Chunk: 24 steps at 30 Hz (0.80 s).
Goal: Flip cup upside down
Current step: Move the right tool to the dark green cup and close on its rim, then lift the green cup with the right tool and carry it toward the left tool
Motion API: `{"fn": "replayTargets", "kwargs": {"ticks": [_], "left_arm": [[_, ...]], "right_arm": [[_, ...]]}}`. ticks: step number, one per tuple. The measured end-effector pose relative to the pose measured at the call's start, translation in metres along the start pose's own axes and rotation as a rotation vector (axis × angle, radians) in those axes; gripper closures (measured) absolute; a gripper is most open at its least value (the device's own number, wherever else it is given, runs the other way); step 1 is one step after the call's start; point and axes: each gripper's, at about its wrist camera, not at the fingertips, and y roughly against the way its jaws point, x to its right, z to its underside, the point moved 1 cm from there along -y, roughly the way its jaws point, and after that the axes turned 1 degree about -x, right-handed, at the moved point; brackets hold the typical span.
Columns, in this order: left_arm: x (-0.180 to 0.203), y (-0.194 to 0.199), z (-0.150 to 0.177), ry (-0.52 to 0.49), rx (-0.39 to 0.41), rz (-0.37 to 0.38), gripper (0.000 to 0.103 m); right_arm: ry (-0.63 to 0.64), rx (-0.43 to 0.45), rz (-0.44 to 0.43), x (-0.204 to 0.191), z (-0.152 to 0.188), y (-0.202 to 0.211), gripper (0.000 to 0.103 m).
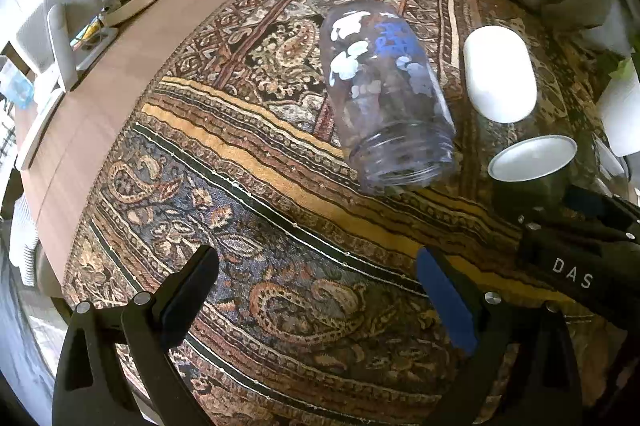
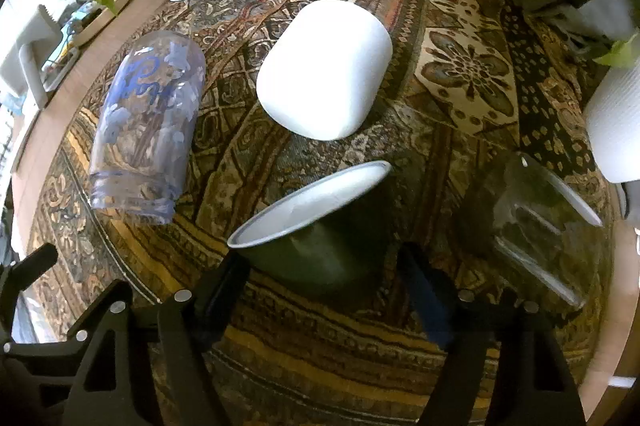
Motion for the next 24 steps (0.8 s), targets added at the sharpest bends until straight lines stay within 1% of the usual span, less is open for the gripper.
{"fn": "replayTargets", "kwargs": {"ticks": [1,10,18,24], "left_arm": [[0.0,0.0,0.0,0.0,0.0,-0.001,0.002],[-0.002,-0.002,-0.002,-0.02,0.006,0.001,0.002],[-0.005,0.005,-0.002,-0.065,0.036,0.012,0.002],[-0.014,0.009,0.001,-0.099,0.043,0.028,0.002]], "right_arm": [[0.001,-0.001,-0.004,-0.001,-0.001,-0.001,0.037],[-0.043,0.007,0.008,0.003,0.001,0.0,0.045],[-0.09,0.025,0.021,0.001,0.008,0.003,0.048],[-0.147,0.032,0.023,-0.004,0.024,0.01,0.05]]}}
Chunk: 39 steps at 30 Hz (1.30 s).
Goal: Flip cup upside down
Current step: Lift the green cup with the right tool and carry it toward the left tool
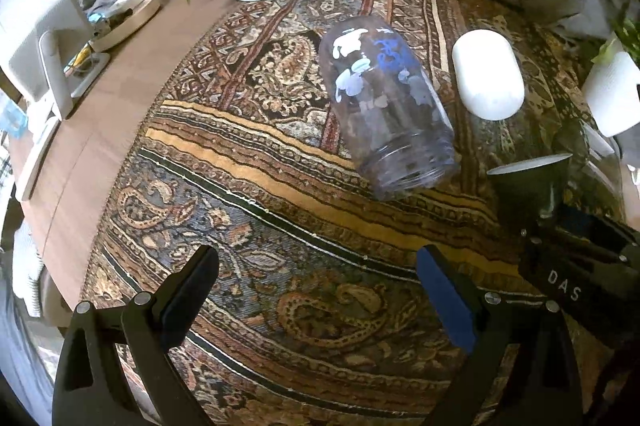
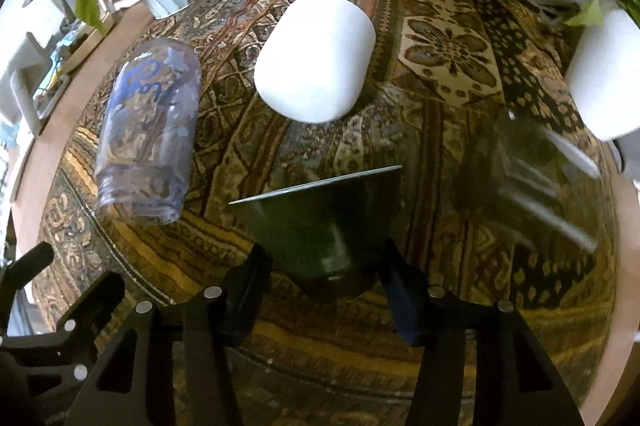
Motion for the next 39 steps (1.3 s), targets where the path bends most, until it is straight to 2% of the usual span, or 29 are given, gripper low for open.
{"fn": "replayTargets", "kwargs": {"ticks": [16,24,34,39], "left_arm": [[-0.028,0.008,0.02,-0.15,-0.015,0.055,0.002],[-0.033,0.013,0.023,-0.216,-0.002,0.061,0.002],[-0.033,0.017,0.025,-0.207,0.002,0.067,0.002],[-0.032,0.024,0.028,-0.174,0.01,0.054,0.003]], "right_arm": [[-0.205,-0.041,0.031,-0.043,0.066,0.023,0.051],[-0.25,-0.053,0.031,-0.058,0.079,0.023,0.051],[-0.244,-0.068,0.024,-0.062,0.081,0.023,0.05],[-0.245,-0.069,0.031,-0.057,0.083,0.032,0.035]]}}
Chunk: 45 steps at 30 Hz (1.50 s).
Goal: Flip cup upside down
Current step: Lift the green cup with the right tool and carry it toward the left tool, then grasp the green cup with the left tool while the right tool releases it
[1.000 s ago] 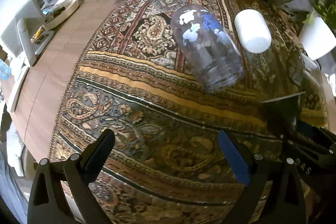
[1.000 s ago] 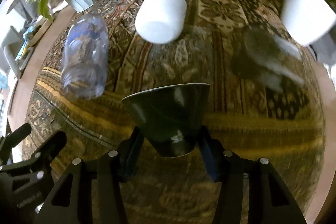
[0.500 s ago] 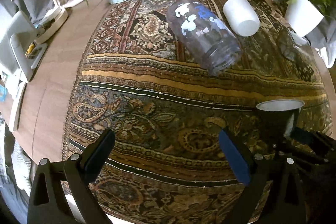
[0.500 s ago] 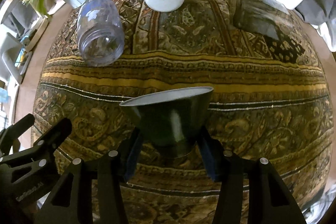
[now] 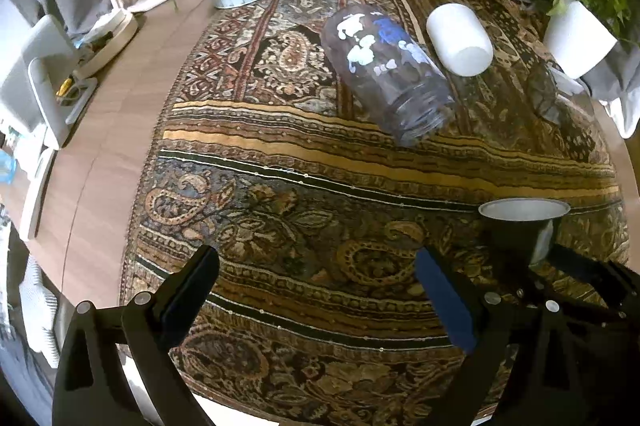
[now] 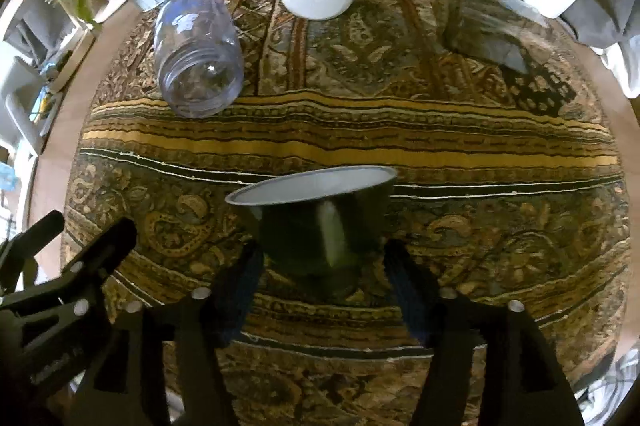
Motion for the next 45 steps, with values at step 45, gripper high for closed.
{"fn": "replayTargets", "kwargs": {"ticks": [45], "left_arm": [[0.138,-0.03,0.025,0.0,-0.044,0.11,0.022]], "right_arm": [[-0.138,0.047,0.012,0.156,0.037,0.029,0.034]]}}
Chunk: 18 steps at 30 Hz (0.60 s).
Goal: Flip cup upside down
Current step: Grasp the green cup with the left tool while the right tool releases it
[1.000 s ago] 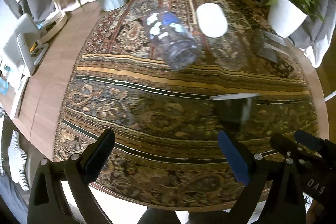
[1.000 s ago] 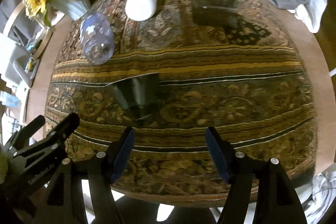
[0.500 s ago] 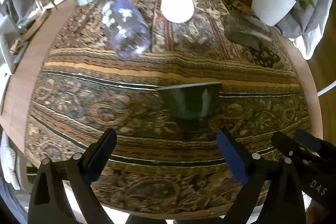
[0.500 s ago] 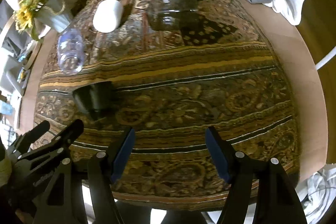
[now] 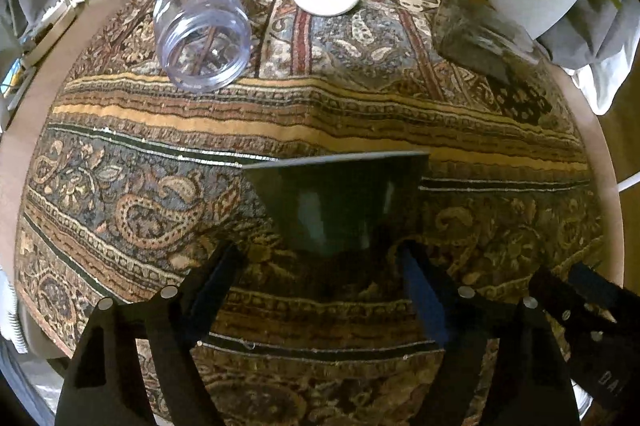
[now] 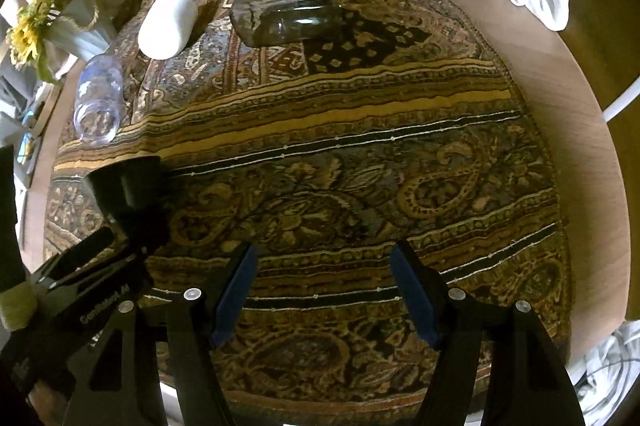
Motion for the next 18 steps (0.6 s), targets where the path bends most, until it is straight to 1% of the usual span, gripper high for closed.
{"fn": "replayTargets", "kwargs": {"ticks": [2,3,4,6,7,9,13,18], "left_arm": [[0.002,0.0,-0.002,-0.004,0.013,-0.001,0.022],[0.004,0.0,-0.004,-0.01,0.018,-0.003,0.025],[0.006,0.0,-0.006,-0.016,0.022,-0.007,0.03],[0.009,-0.001,-0.009,-0.025,0.026,-0.007,0.036],[0.01,-0.001,-0.01,-0.03,0.026,-0.006,0.042],[0.011,-0.001,-0.011,-0.036,0.023,-0.001,0.049],[0.009,-0.001,-0.01,-0.04,0.017,0.013,0.05],[0.008,0.003,-0.006,-0.053,-0.016,0.034,0.05]], "right_arm": [[-0.002,-0.004,-0.004,0.001,0.001,-0.002,0.034],[-0.004,-0.006,-0.004,0.002,0.001,-0.003,0.034],[-0.006,-0.007,-0.005,0.003,0.001,-0.003,0.034],[-0.009,-0.009,-0.005,0.004,0.001,-0.004,0.034],[-0.01,-0.009,-0.005,0.004,0.001,-0.005,0.034],[-0.009,-0.009,-0.006,0.004,0.001,-0.005,0.034],[-0.008,-0.003,-0.009,0.002,0.0,-0.004,0.034],[0.006,0.002,-0.015,-0.005,-0.002,0.0,0.034]]}}
